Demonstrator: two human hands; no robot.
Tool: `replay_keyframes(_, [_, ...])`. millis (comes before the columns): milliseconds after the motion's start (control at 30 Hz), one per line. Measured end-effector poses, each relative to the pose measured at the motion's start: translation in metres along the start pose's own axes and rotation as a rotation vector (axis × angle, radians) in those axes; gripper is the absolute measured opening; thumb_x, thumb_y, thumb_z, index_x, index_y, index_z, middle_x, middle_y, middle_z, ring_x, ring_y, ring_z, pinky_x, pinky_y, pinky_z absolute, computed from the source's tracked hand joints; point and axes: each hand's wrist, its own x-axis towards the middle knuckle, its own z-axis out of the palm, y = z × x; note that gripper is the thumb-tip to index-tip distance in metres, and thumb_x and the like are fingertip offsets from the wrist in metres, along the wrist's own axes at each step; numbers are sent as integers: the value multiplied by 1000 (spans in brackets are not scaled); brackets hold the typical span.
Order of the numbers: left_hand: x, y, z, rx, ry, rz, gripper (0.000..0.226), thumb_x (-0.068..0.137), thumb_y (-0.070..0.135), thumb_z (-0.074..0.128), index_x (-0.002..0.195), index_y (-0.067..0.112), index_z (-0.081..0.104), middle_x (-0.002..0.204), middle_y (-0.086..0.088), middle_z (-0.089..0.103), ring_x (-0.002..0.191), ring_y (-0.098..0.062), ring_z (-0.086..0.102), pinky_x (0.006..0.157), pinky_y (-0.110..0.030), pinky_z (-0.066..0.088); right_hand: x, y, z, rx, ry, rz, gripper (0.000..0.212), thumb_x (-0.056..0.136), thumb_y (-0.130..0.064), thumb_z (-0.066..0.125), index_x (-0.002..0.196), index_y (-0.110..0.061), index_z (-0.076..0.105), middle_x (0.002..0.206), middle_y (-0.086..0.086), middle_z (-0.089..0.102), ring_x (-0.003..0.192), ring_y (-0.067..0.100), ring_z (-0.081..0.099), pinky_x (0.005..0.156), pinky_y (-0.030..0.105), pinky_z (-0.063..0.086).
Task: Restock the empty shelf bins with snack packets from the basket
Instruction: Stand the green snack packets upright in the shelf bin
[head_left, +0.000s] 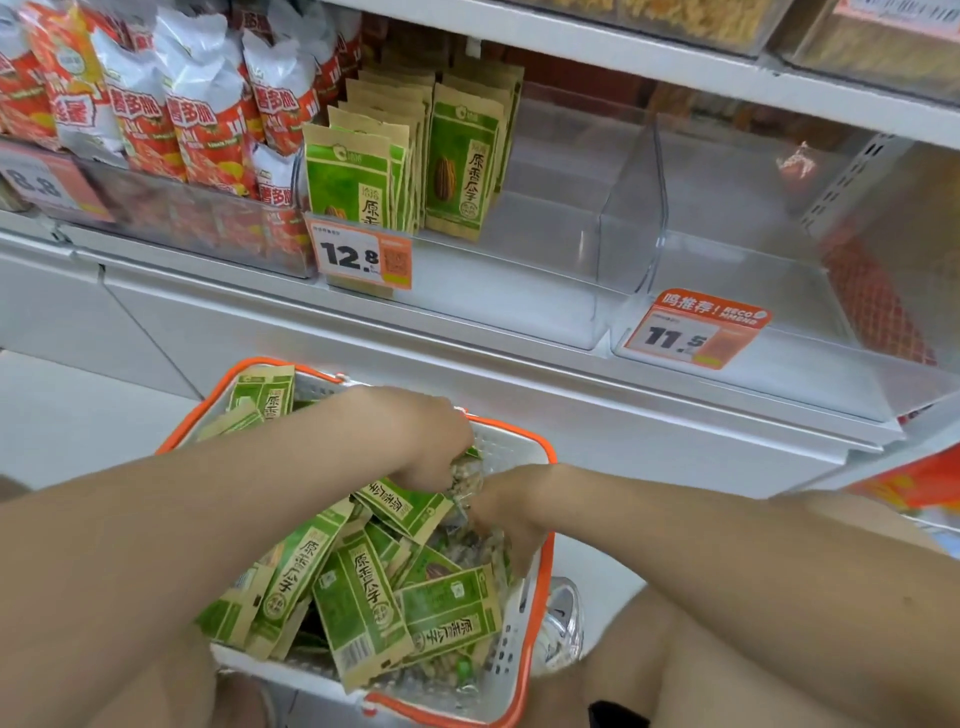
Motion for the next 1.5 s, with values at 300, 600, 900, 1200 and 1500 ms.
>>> replay_keyframes(300, [4,-10,-2,28,20,-45,35,109,33,45,139,20,55,130,-10,58,105,-29,62,62,-33,39,5,1,5,-155,99,-114,10,96,-13,69,87,-13,72,70,0,53,74,30,57,67,37,57])
replay_keyframes(600, [-14,-29,-10,-34,55,-119,44,104,7,47,145,20,52,139,-10,57,114,-28,60,90,-38,52,-6,15,-37,346,426,-53,7,99,-18,61,95,-13,64,85,3,64,82,26,60,73,38,50])
replay_keyframes(900, [-49,-53,-33,-67,158,-245,26,111,27,43,126,10,56,123,-8,63,99,-24,58,75,-33,43,-63,15,-102,839,1009,-2,16,97,-15,68,84,-19,61,73,-5,63,66,10,57,64,29,45])
replay_keyframes(1200, [-76,-71,-52,-1078,634,-243,25,108,21,55,95,0,61,74,-20,76,63,-26,77,58,-39,65,-103,15,-131,1089,1421,174,13,100,-33,66,110,-27,60,83,-9,72,79,10,69,80,47,58])
replay_keyframes(1500, [-80,-79,-64,-1585,955,-402,23,101,7,47,109,-10,59,88,-33,71,67,-38,77,61,-48,65,-128,11,-148,700,1255,108,61,80,-34,75,136,-38,51,125,-10,55,113,8,54,98,35,50])
